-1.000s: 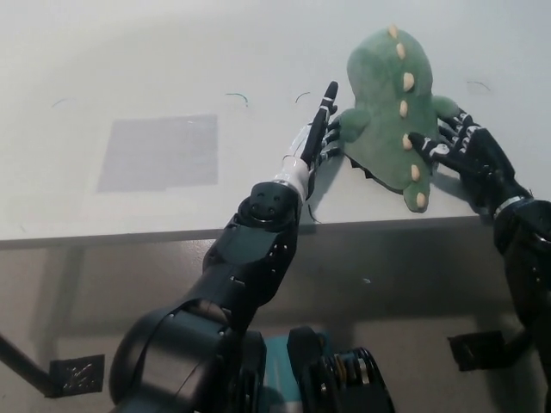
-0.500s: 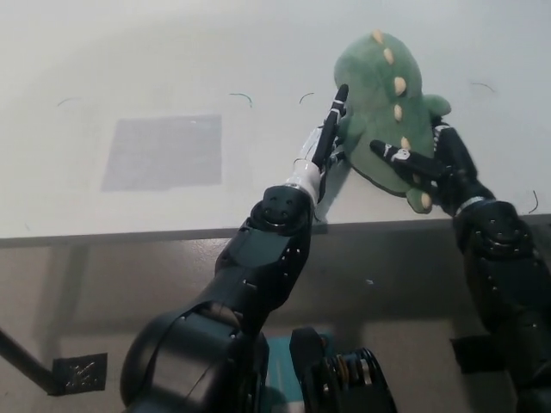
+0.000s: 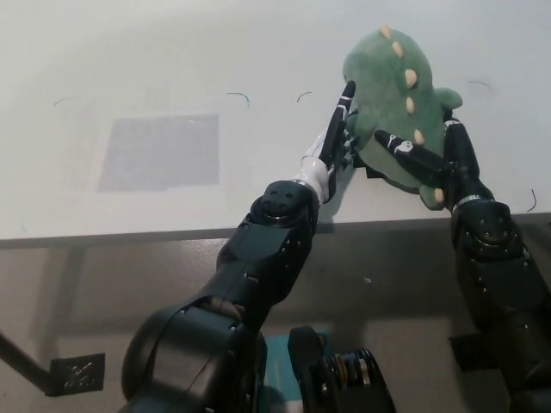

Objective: Use both hands to pick up a dinasour on the right side and move it to the left side

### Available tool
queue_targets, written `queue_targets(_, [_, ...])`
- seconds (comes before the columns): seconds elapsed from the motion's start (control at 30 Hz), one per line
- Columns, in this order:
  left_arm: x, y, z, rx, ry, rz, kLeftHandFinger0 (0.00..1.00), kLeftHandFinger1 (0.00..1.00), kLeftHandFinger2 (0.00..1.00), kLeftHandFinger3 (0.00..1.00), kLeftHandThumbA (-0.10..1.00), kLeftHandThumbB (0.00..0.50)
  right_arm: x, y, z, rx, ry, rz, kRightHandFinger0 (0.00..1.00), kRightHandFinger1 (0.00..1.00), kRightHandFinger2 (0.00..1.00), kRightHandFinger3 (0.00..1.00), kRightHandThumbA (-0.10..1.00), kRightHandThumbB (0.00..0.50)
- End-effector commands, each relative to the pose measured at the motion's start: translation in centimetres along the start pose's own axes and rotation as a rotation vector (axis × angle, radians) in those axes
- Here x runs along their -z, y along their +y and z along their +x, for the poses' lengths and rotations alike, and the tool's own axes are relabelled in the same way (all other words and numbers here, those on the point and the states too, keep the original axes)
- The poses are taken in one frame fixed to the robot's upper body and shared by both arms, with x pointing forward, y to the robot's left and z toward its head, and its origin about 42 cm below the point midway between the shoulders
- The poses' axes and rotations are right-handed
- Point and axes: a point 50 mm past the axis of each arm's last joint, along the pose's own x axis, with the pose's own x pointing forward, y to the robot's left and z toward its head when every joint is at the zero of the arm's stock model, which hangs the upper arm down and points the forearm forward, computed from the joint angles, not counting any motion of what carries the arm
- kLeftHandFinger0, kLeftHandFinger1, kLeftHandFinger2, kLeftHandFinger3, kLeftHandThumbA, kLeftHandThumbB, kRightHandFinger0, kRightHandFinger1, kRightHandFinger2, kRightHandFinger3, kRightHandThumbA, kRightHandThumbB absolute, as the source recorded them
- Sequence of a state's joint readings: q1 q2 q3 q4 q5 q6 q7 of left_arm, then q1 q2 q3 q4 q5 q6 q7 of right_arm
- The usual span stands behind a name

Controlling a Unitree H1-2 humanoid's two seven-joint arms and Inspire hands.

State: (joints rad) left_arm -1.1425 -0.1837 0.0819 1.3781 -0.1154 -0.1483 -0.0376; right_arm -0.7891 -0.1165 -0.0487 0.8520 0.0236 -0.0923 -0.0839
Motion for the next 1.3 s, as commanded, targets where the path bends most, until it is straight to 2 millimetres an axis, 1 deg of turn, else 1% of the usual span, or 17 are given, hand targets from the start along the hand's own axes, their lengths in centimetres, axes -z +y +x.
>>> queue_targets(0.0, [-3.8,-4.8,0.8,0.209,-0.071,0.048,1.0,1.0,1.0,1.0,1.0,0.243,-4.4,2.7,1.3,-0.028,-0.108,-0.012,1.0,1.0,1.0,1.0,1.0,0.213])
queue_targets(0.07, [-3.7,-4.6,0.8,0.21,-0.064,0.042,1.0,1.0,1.0,1.0,1.0,0.237,-4.4,2.9,1.3,-0.026,-0.107,-0.013,1.0,1.0,1.0,1.0,1.0,0.217])
queue_targets(0.1, [-4.3,-4.3,0.9,0.202,-0.053,0.03,1.0,1.0,1.0,1.0,1.0,0.227,-4.9,3.1,1.6,-0.019,-0.12,-0.015,1.0,1.0,1.0,1.0,1.0,0.216])
queue_targets(0.2, [-4.1,-4.3,0.9,0.21,-0.04,0.02,1.0,1.0,1.0,1.0,1.0,0.227,-4.8,3.2,1.4,-0.014,-0.117,-0.019,1.0,1.0,1.0,1.0,1.0,0.207])
queue_targets(0.23, [-4.1,-4.2,0.9,0.213,-0.047,0.026,1.0,1.0,1.0,1.0,1.0,0.203,-4.8,3.4,1.2,-0.014,-0.106,-0.028,1.0,1.0,1.0,1.0,1.0,0.203])
queue_targets(0.4, [-3.8,-4.0,0.8,0.213,-0.058,0.036,1.0,1.0,1.0,1.0,1.0,0.209,-4.5,3.6,1.1,-0.012,-0.105,-0.026,1.0,1.0,1.0,1.0,1.0,0.204])
queue_targets(0.47, [-4.1,-4.1,0.8,0.224,-0.062,0.03,1.0,1.0,1.0,1.0,1.0,0.195,-4.7,3.4,1.2,-0.006,-0.104,-0.03,1.0,1.0,1.0,1.0,1.0,0.206])
queue_targets(0.53, [-4.6,-4.0,0.9,0.249,-0.053,-0.011,1.0,1.0,1.0,1.0,1.0,0.202,-5.3,3.4,1.4,-0.005,-0.108,-0.028,1.0,1.0,1.0,1.0,1.0,0.2])
queue_targets(0.63, [-4.7,-3.6,0.9,0.238,-0.093,0.022,1.0,1.0,1.0,1.0,1.0,0.148,-5.4,3.7,1.5,-0.013,-0.114,-0.024,1.0,1.0,1.0,1.0,1.0,0.181])
queue_targets(0.7, [-4.8,-3.1,0.9,0.232,-0.099,0.01,1.0,1.0,1.0,1.0,1.0,0.156,-5.7,4.1,1.8,-0.028,-0.109,-0.037,1.0,1.0,1.0,1.0,1.0,0.201])
queue_targets(0.83, [-5.0,-1.8,1.0,0.193,-0.078,0.024,1.0,1.0,1.0,1.0,1.0,0.212,-6.1,5.3,2.2,-0.053,-0.113,-0.021,1.0,1.0,1.0,1.0,1.0,0.205])
queue_targets(0.93, [-5.0,-1.0,1.0,0.153,-0.08,0.021,1.0,1.0,1.0,1.0,1.0,0.212,-6.2,6.2,2.6,-0.071,-0.111,-0.019,1.0,1.0,1.0,1.0,1.0,0.209])
queue_targets(1.0, [-5.0,-0.2,0.9,0.127,-0.092,0.02,1.0,1.0,1.0,1.0,1.0,0.209,-6.4,7.1,2.7,-0.092,-0.109,-0.005,1.0,1.0,1.0,1.0,1.0,0.19])
queue_targets(1.07, [-4.9,0.0,0.9,0.127,-0.097,0.005,1.0,1.0,1.0,1.0,1.0,0.201,-6.4,7.4,2.7,-0.096,-0.108,-0.004,1.0,1.0,1.0,1.0,1.0,0.186])
queue_targets(1.17, [-4.8,0.8,0.8,0.11,-0.085,0.0,1.0,1.0,1.0,1.0,1.0,0.21,-6.6,8.2,2.9,-0.116,-0.085,0.001,1.0,1.0,1.0,1.0,1.0,0.215])
queue_targets(1.2, [-4.9,-0.8,0.9,0.135,-0.088,-0.007,1.0,1.0,1.0,1.0,1.0,0.21,-6.5,6.6,3.0,-0.091,-0.082,-0.017,1.0,1.0,1.0,1.0,1.0,0.225])
queue_targets(1.27, [-5.0,-0.7,0.9,0.136,-0.09,-0.001,1.0,1.0,1.0,1.0,1.0,0.219,-6.6,6.7,3.0,-0.098,-0.086,-0.023,1.0,1.0,1.0,1.0,1.0,0.228])
